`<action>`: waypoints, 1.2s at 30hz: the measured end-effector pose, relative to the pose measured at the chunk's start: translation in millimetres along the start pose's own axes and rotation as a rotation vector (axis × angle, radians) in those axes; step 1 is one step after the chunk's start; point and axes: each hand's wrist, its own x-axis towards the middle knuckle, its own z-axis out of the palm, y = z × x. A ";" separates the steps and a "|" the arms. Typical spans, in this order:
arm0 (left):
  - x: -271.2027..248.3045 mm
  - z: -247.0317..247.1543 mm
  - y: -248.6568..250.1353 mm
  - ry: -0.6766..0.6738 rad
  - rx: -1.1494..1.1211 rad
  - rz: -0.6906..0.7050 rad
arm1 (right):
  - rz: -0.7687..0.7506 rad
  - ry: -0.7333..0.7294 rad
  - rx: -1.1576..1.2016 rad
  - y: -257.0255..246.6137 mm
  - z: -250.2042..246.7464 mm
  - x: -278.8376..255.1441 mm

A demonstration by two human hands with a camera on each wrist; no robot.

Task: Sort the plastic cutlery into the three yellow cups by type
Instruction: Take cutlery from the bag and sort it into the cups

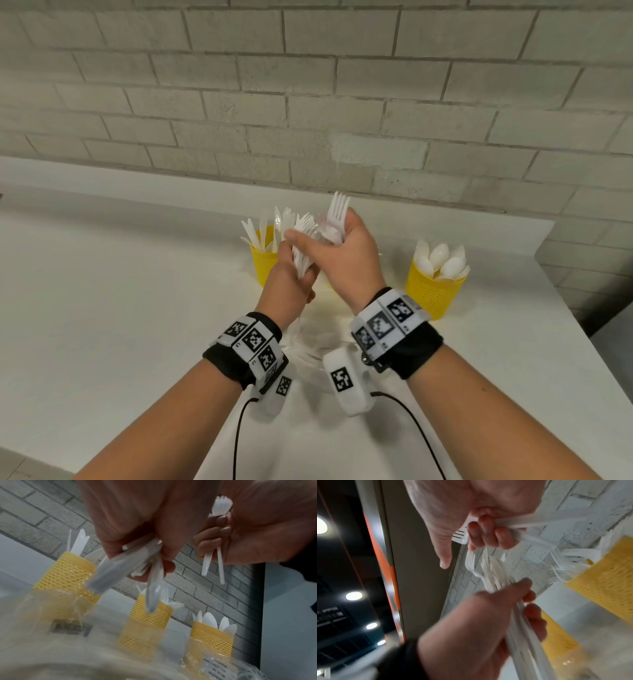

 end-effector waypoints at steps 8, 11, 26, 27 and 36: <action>3.7 7.7 3.9 -0.036 -0.026 0.044 | -0.123 0.111 -0.135 0.9 -4.8 5.3; 11.6 5.2 -2.5 -0.047 0.009 0.041 | -0.213 0.242 0.047 -19.1 -30.0 17.4; 25.5 -1.4 2.8 -0.112 -0.223 0.069 | 0.166 -0.059 -0.609 76.0 -61.1 69.7; 25.7 -1.3 2.3 -0.112 -0.220 0.065 | 0.194 -0.090 -0.625 74.9 -61.5 70.0; 28.8 0.5 0.4 -0.118 -0.249 0.016 | 0.021 0.206 -0.191 38.2 -69.1 106.6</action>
